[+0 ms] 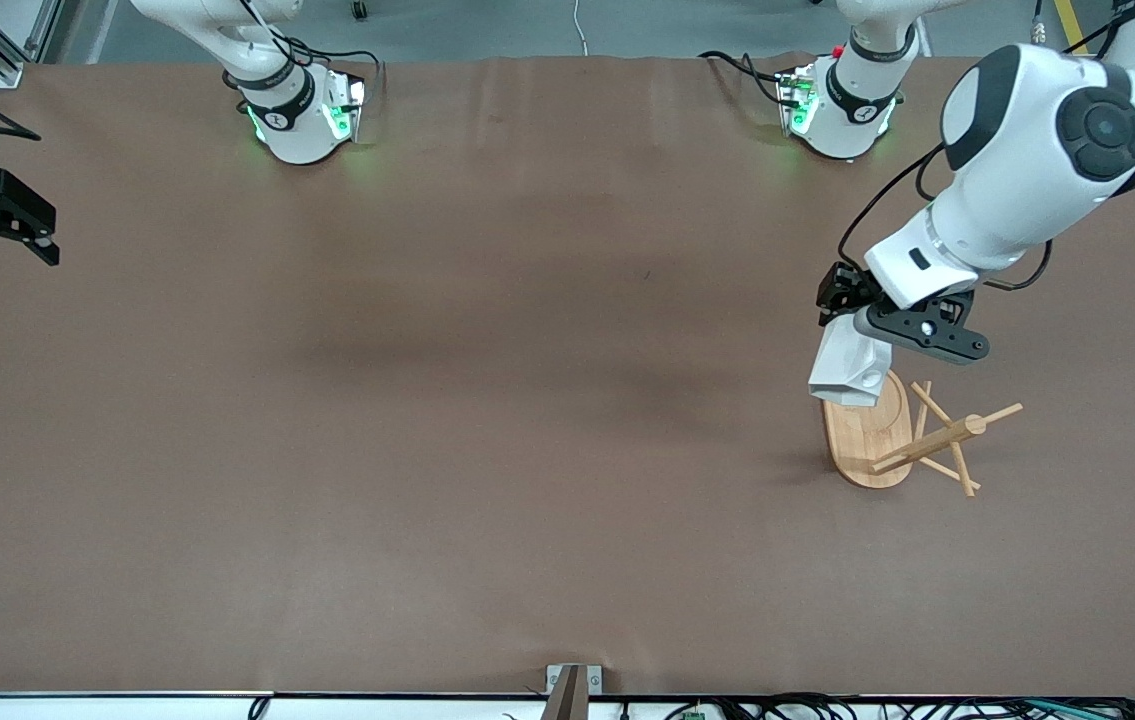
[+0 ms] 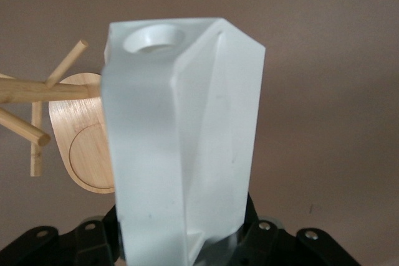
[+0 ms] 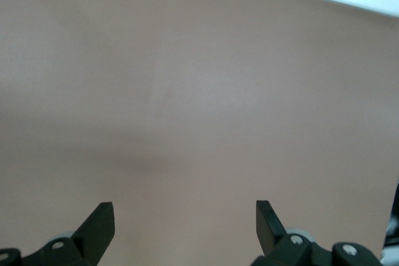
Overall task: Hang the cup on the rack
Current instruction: 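Move the cup with the left gripper above the wooden rack, then lower the cup with the left gripper, threading its handle onto a peg, then open the left gripper to release the cup on the peg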
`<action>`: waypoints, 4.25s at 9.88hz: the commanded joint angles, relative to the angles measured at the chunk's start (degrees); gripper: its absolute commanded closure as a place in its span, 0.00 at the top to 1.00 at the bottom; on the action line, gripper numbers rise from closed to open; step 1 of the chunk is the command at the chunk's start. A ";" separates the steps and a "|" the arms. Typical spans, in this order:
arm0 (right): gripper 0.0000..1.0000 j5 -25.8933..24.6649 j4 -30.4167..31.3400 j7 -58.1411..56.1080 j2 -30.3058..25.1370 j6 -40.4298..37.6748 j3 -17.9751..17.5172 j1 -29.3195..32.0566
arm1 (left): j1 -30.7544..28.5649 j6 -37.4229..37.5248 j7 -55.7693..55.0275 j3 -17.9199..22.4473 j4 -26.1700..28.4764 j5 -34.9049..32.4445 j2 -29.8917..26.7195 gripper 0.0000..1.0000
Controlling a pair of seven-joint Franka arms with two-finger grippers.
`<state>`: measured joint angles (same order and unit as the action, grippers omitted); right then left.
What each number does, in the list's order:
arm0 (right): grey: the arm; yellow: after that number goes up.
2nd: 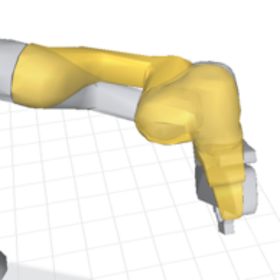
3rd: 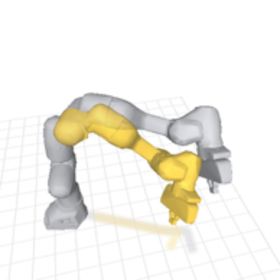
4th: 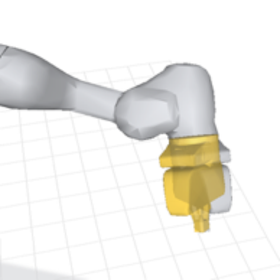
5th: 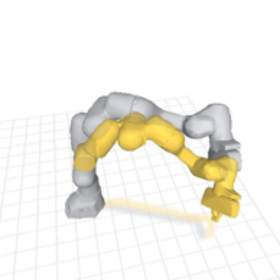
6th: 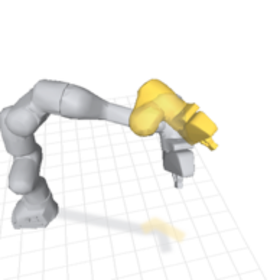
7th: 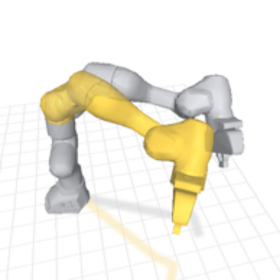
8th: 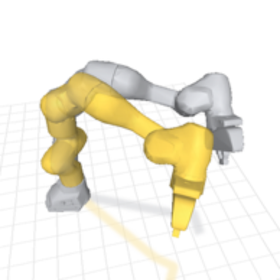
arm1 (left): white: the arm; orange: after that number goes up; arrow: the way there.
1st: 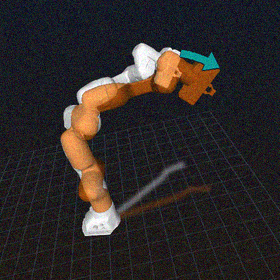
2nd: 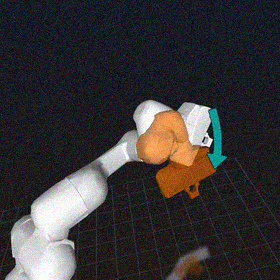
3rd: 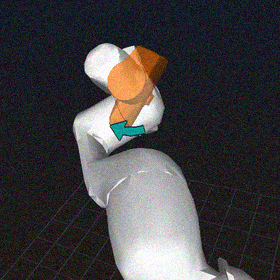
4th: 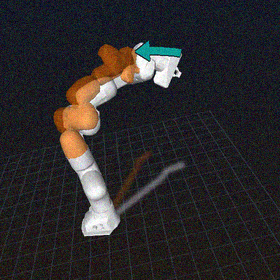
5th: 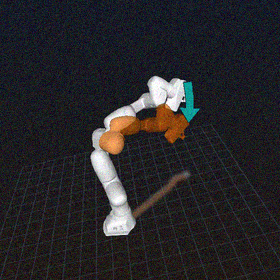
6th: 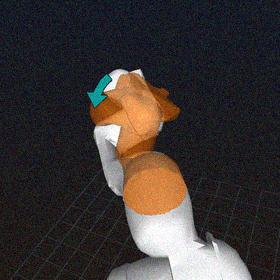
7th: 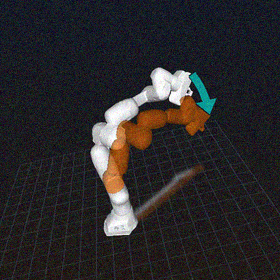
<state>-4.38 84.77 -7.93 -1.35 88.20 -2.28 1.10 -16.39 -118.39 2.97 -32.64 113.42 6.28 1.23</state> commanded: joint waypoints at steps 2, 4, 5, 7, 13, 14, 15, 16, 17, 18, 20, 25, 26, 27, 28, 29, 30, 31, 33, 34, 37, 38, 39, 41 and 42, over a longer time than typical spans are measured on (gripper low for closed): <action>1.00 6.31 4.88 2.39 -3.39 0.22 7.19 -0.31 | -0.75 -7.98 -0.07 -0.32 13.39 0.76 -7.02 0.21; 1.00 5.96 4.80 2.74 -3.22 0.13 7.55 0.04 | -1.45 -12.01 0.98 -0.23 16.47 0.76 -7.47 0.21; 1.00 5.96 4.53 2.83 -2.87 0.13 7.55 0.13 | -1.45 -13.51 1.16 -0.23 17.61 0.76 -7.47 0.21; 1.00 4.65 4.36 2.92 -2.69 0.13 7.55 -0.83 | -4.07 -13.53 5.79 -0.23 17.62 0.76 -6.86 0.20; 1.00 4.03 4.09 4.41 -1.37 -0.14 7.38 -0.57 | -5.67 -14.50 10.64 -0.23 15.17 0.84 -2.65 0.20; 1.00 4.11 4.09 5.37 -1.37 -0.14 7.29 -0.75 | -6.02 -14.50 11.96 -0.23 14.38 0.84 -1.60 0.20; 1.00 4.11 4.18 5.81 -1.37 -0.05 7.20 -0.84 | -6.37 -14.67 12.23 -0.23 14.28 0.76 -0.98 0.20; 1.00 4.11 4.09 5.73 -1.37 -0.13 7.12 -0.84 | -6.38 -14.67 12.76 -0.23 13.59 0.84 -0.36 0.20; 1.00 4.11 4.18 5.73 -1.37 -0.31 7.11 -0.75 | -6.46 -14.67 14.15 -0.23 13.06 0.84 0.52 0.20; 1.00 4.11 4.09 5.73 -1.37 -0.31 7.11 -0.84 | -6.90 -14.67 14.78 -0.23 12.79 0.84 0.87 0.20; 1.00 4.11 4.09 5.73 -1.28 -0.22 7.11 -0.84 | -7.08 -14.67 15.05 -0.23 12.27 0.76 1.49 0.20; 1.00 4.03 3.65 6.08 -1.37 -0.40 7.11 -1.01 | -8.91 -14.67 18.11 -0.15 10.94 0.76 3.16 0.20; 1.00 4.11 3.65 6.08 -1.37 -0.40 7.11 -1.10 | -9.27 -14.67 20.21 -0.15 10.51 0.84 3.51 0.20; 1.00 4.03 3.65 6.08 -1.37 -0.23 7.11 -1.10 | -10.06 -14.67 20.75 -0.23 10.33 0.84 3.86 0.20; 1.00 4.03 3.74 6.34 -1.28 -0.22 7.11 -1.28 | -10.15 -14.67 20.93 -0.15 10.07 0.84 4.39 0.20; 1.00 4.11 3.74 7.39 -1.28 -0.22 7.03 -1.45 | -10.33 -14.67 21.02 -0.15 9.46 0.84 4.91 0.20; 1.00 4.03 3.74 7.49 -1.28 -0.22 7.11 -2.15 | -10.59 -14.67 21.02 -0.15 8.93 0.84 5.53 0.20; 1.00 4.03 3.65 7.49 -1.28 -0.22 7.11 -2.07 | -10.59 -14.67 21.02 -0.15 8.40 0.84 6.32 0.20; 1.00 4.03 3.48 7.49 -1.28 -0.31 7.11 -2.07 | -10.77 -14.67 21.11 -0.15 7.17 0.84 7.90 0.23; 1.00 4.03 3.48 7.40 -1.28 -0.40 7.11 -1.98 | -10.94 -14.67 21.28 -0.15 7.16 0.84 8.25 0.24; 1.00 4.11 3.48 7.49 -1.28 -0.40 7.11 -1.98 | -10.95 -14.58 21.37 -0.15 6.55 0.76 8.61 0.89; 1.00 4.11 3.48 7.49 -1.28 -0.40 7.11 -1.98 | -10.86 -14.32 21.37 -0.15 6.46 0.76 8.44 1.00; 1.00 4.03 3.48 7.49 -1.28 -0.40 7.11 -1.98 | -10.86 -14.15 21.29 -0.15 6.46 0.76 8.26 1.00; 1.00 4.11 3.56 7.49 -1.28 -0.40 7.11 -1.89 | -10.77 -13.45 20.58 -0.15 4.98 0.76 7.56 1.00; 1.00 4.11 3.56 7.57 -1.20 -0.31 7.11 -1.89 | -10.77 -10.40 20.41 -0.15 2.44 0.84 7.56 1.00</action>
<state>0.24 88.17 -1.52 -2.12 88.00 4.86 -0.65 -26.84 -131.77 22.85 -32.50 117.82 6.38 8.16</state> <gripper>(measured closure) 0.000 0.000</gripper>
